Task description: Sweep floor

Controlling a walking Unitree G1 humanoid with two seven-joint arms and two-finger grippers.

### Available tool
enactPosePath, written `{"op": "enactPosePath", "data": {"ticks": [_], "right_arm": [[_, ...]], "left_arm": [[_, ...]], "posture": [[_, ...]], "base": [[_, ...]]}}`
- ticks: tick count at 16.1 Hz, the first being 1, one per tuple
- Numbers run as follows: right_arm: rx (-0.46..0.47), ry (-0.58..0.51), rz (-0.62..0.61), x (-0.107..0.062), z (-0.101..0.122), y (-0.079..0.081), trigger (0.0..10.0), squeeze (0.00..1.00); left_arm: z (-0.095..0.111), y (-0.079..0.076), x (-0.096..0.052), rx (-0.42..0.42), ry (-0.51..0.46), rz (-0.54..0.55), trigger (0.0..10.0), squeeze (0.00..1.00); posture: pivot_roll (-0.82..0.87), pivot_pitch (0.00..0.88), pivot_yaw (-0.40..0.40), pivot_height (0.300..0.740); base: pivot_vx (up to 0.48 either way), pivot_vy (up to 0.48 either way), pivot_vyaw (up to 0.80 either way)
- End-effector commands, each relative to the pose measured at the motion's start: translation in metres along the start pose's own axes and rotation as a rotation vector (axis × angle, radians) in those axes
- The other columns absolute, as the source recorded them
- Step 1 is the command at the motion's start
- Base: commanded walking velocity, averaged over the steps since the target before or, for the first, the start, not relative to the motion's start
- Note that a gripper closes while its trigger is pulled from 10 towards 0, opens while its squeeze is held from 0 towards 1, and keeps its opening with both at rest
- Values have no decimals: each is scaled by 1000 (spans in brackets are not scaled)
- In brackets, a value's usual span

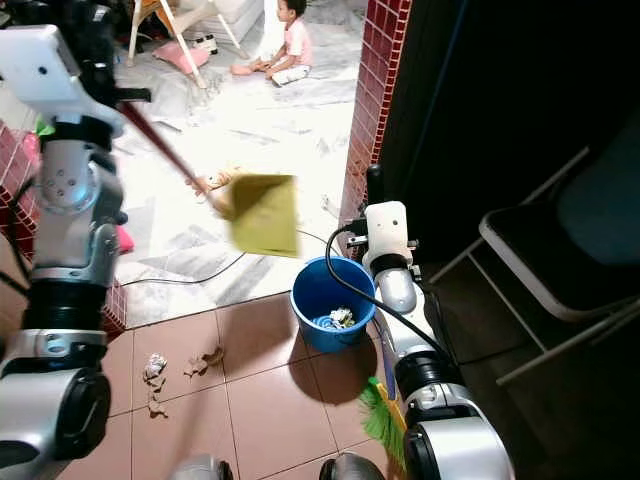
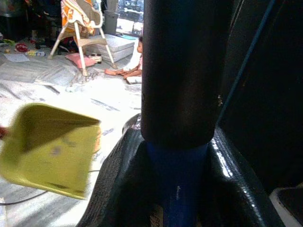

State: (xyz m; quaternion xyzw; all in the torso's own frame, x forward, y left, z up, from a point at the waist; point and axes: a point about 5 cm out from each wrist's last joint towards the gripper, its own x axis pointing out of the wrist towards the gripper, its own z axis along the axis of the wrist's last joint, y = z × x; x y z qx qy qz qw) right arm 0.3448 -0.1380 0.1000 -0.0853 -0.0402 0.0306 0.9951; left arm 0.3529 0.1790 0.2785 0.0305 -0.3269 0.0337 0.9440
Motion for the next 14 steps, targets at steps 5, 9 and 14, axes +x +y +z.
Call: {"op": "enactPosePath", "data": {"ticks": [5, 9, 14], "right_arm": [[28, -18, 5, 5, 6, 0, 10000, 0], [50, -33, 45, 5, 9, 6, 10000, 0], [77, -53, 96, 5, 12, 19, 10000, 0]], "left_arm": [[-38, -1, -40, 131, 142, -6, 10000, 0], [-77, -2, -80, 151, 364, 68, 10000, 0], [-87, -22, -102, 119, 422, 39, 10000, 0]], "posture": [[-2, 11, -25, 740], [1, 8, -23, 740], [12, 1, -20, 740]], "base": [[0, 0, 0], [0, 0, 0], [0, 0, 800]]}}
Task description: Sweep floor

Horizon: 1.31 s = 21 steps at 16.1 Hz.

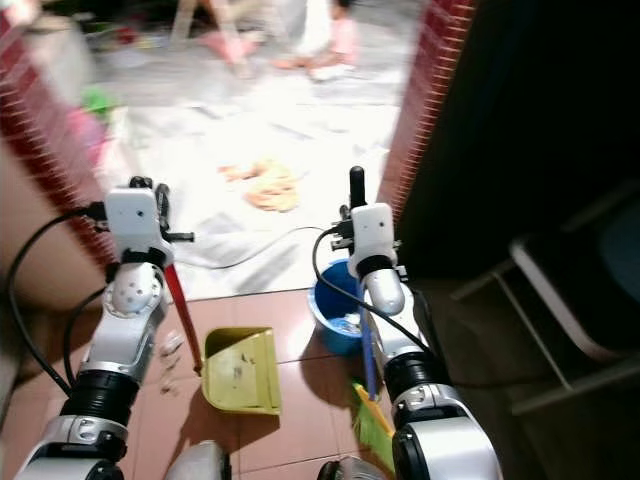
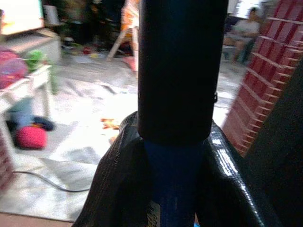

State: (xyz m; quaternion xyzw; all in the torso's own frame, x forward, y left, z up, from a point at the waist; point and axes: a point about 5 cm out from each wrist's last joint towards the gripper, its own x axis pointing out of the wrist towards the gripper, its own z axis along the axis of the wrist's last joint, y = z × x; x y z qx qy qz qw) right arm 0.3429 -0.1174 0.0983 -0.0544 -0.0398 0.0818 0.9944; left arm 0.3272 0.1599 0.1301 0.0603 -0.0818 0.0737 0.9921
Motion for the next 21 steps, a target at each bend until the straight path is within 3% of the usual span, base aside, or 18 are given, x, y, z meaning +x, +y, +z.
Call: {"op": "enactPosePath", "data": {"ticks": [1, 13, 17, 21], "right_arm": [[11, -42, -1, 6, 10, -2, 10000, 0], [16, -65, 27, 9, 15, 2, 10000, 0], [-3, -84, 49, 8, 17, 4, 10000, 0], [0, -84, 49, 9, 17, 4, 10000, 0]], "left_arm": [[17, -3, 3, -3, -70, 8, 10000, 0], [35, -16, 7, -43, -101, -14, 10000, 0], [79, -24, 16, -69, -227, -47, 10000, 0], [83, -22, 20, -48, -236, -48, 10000, 0]], "posture": [[13, 2, -20, 740], [13, 19, -19, 740], [11, 19, -21, 740], [14, 22, -23, 740]], "base": [[0, 0, 638], [0, 422, 52], [0, 480, 233], [0, 480, 0]]}}
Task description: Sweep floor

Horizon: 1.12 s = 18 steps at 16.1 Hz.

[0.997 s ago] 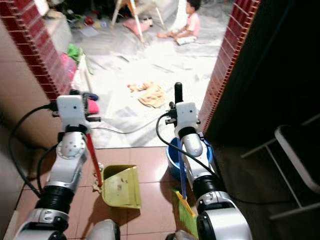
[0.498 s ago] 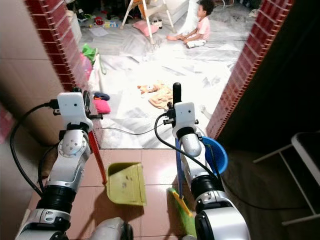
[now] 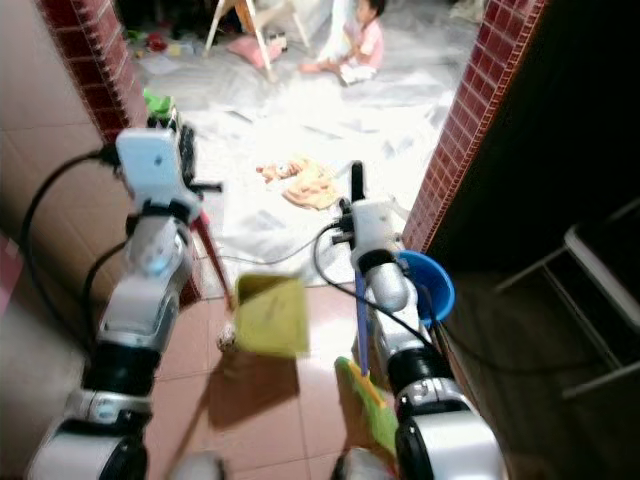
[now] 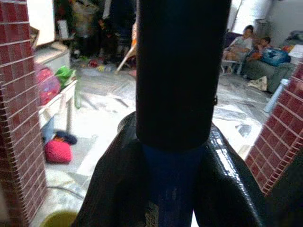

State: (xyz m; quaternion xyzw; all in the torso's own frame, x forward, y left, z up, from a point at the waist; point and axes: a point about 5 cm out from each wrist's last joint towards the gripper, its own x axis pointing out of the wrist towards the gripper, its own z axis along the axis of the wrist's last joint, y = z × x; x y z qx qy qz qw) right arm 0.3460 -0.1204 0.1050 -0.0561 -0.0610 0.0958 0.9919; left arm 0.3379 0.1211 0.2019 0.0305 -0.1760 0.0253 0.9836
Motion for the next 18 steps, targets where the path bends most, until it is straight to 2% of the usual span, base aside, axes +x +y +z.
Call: {"op": "enactPosePath", "data": {"ticks": [1, 5, 8, 10, 12, 14, 18], "right_arm": [[9, -42, 21, 6, 11, 8, 10000, 0], [12, -48, 16, 6, 11, 7, 10000, 0], [8, -55, 14, 6, 11, 7, 10000, 0], [-5, -69, 15, 5, 13, 8, 10000, 0], [-6, -67, 19, 5, 12, 9, 10000, 0], [-14, -70, 24, 4, 12, 9, 10000, 0], [-25, -70, 26, 5, 13, 9, 10000, 0]], "left_arm": [[3, 14, 2, 50, -24, 34, 10000, 0], [-1, 19, 0, 68, 5, 45, 10000, 0], [-2, 25, -2, 105, -17, 30, 10000, 0], [-10, 31, -4, 135, 5, 23, 10000, 0], [-24, 35, -9, 103, 63, 43, 10000, 0], [-30, 36, -13, 114, 72, 47, 10000, 0], [-39, 35, -17, 72, 101, 46, 10000, 0]], "posture": [[12, 24, -21, 740], [11, 25, -19, 740], [16, 21, -21, 740], [15, 21, -20, 740], [14, 17, -18, 740], [11, 17, -17, 740], [9, 25, -23, 740]], "base": [[0, 480, 0], [0, 480, 0], [0, 434, 0], [0, 0, 0], [0, 0, 0], [0, 0, 0], [61, 0, 550]]}}
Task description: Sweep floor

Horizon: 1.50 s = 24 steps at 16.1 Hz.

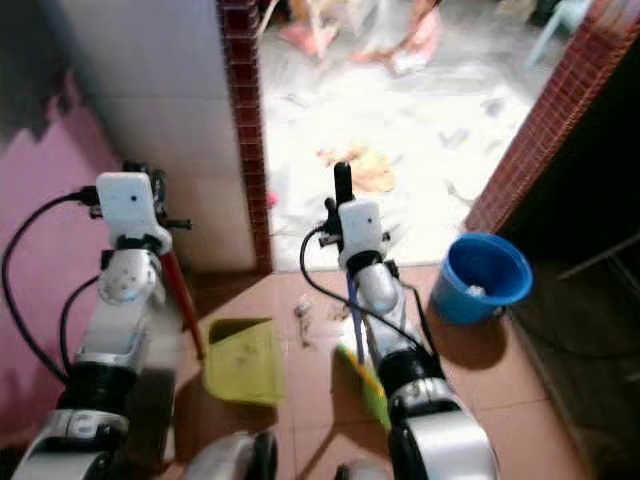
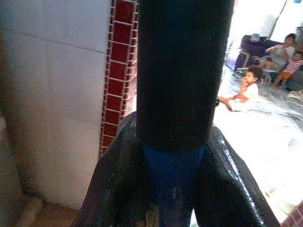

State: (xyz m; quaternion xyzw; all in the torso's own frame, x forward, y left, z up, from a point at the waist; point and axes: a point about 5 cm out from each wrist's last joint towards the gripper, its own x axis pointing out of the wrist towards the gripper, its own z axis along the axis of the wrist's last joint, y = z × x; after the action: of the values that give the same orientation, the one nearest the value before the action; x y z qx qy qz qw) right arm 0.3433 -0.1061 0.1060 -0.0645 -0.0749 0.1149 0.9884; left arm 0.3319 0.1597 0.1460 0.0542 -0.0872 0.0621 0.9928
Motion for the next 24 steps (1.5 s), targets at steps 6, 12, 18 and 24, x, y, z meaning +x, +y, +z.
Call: {"op": "enactPosePath", "data": {"ticks": [6, 12, 18, 24], "right_arm": [[-12, -40, -15, 5, 9, -5, 10000, 0], [-8, -55, -22, 5, 11, -4, 10000, 0], [-22, -75, -42, 5, 14, -5, 10000, 0], [-35, -97, -19, 7, 19, 0, 10000, 0]], "left_arm": [[13, -3, 4, 11, -83, -28, 10000, 0], [11, -8, 3, 12, -82, -49, 10000, 0], [10, -12, 5, 17, -80, -58, 10000, 0], [11, -11, 7, 37, -90, -43, 10000, 0]], "posture": [[9, 25, -23, 740], [9, 28, -18, 740], [10, 27, -12, 740], [11, 28, -12, 740]], "base": [[358, 0, 0], [414, 0, 0], [161, 0, -161], [0, 0, 0]]}}
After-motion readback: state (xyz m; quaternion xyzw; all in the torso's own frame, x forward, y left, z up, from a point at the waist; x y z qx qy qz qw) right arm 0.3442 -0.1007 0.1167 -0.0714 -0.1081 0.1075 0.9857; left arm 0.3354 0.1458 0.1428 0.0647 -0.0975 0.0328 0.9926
